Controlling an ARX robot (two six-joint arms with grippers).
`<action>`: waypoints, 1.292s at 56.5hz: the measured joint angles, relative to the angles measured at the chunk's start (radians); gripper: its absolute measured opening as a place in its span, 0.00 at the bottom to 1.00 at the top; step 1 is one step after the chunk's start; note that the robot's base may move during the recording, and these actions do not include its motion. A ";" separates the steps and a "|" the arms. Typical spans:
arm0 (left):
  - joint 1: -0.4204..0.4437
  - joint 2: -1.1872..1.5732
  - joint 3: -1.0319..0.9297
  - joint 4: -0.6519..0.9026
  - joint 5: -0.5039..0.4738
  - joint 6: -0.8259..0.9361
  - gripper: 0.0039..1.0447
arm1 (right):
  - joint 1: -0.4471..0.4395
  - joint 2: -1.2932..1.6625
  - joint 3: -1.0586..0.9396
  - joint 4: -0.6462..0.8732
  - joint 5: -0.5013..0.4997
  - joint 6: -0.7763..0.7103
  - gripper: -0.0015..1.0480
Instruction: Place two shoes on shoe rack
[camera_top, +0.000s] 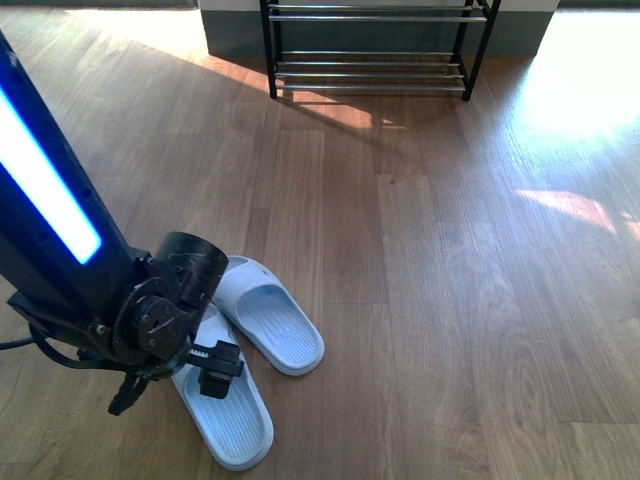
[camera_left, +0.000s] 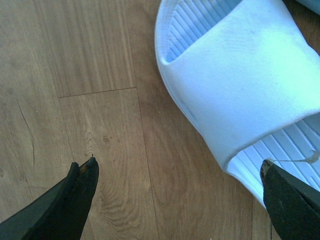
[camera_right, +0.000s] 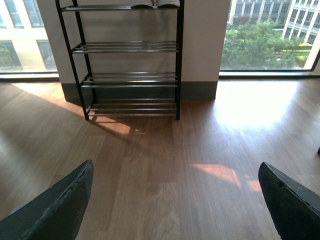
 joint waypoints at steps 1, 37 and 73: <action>-0.006 0.013 0.016 -0.003 -0.004 0.008 0.91 | 0.000 0.000 0.000 0.000 0.000 0.000 0.91; -0.008 0.203 0.185 0.004 -0.063 0.165 0.91 | 0.000 0.000 0.000 0.000 0.000 0.000 0.91; -0.024 0.233 0.182 0.023 -0.184 0.238 0.06 | 0.000 0.000 0.000 0.000 0.000 0.000 0.91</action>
